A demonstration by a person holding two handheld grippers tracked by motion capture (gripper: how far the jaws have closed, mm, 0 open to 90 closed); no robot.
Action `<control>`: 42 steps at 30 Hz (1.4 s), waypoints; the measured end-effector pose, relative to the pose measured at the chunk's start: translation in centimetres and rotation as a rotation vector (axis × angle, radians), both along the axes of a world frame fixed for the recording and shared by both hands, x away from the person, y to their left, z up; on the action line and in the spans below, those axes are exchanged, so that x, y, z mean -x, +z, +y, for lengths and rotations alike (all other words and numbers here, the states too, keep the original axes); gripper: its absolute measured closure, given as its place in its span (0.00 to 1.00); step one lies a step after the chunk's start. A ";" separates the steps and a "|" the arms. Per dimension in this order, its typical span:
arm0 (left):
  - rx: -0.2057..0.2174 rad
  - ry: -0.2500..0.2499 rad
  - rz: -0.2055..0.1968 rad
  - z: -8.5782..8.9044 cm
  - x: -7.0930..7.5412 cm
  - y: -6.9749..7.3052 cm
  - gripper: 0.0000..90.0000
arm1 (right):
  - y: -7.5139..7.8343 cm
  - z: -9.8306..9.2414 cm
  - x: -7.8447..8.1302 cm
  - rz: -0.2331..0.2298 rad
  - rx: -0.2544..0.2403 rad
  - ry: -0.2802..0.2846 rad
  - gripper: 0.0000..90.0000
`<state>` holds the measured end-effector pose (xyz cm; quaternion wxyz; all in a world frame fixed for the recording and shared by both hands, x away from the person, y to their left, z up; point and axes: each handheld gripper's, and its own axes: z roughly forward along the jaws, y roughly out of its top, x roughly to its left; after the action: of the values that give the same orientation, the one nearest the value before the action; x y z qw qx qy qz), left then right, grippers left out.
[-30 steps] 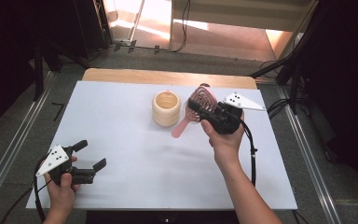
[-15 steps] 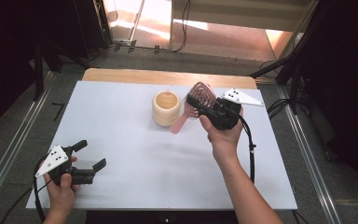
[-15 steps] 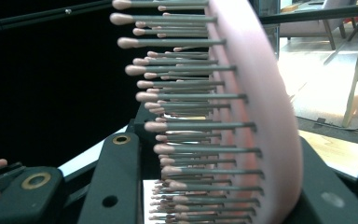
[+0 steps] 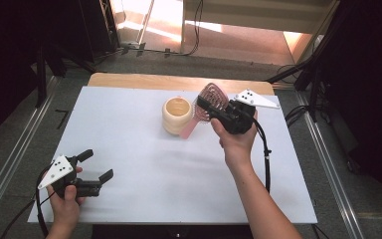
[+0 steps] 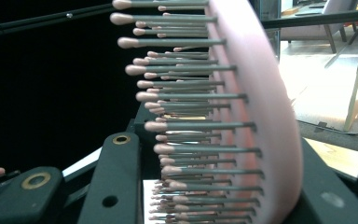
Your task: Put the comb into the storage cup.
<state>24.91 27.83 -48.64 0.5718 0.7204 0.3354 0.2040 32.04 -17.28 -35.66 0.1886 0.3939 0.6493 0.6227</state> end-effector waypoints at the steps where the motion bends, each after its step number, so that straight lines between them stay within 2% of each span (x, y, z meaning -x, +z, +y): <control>1: 0.000 0.000 0.000 0.0 0.0 0.0 0.00 | 0.1 0.0 -0.1 -0.001 0.001 -0.001 0.66; 42: 0.005 -0.001 -0.004 0.1 0.0 0.0 0.00 | 1.4 0.3 -2.2 -0.009 -0.012 -0.012 0.66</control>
<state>24.93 27.91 -48.62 0.5742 0.7187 0.3344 0.2046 34.22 -16.97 -34.27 0.1929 0.3960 0.6422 0.6274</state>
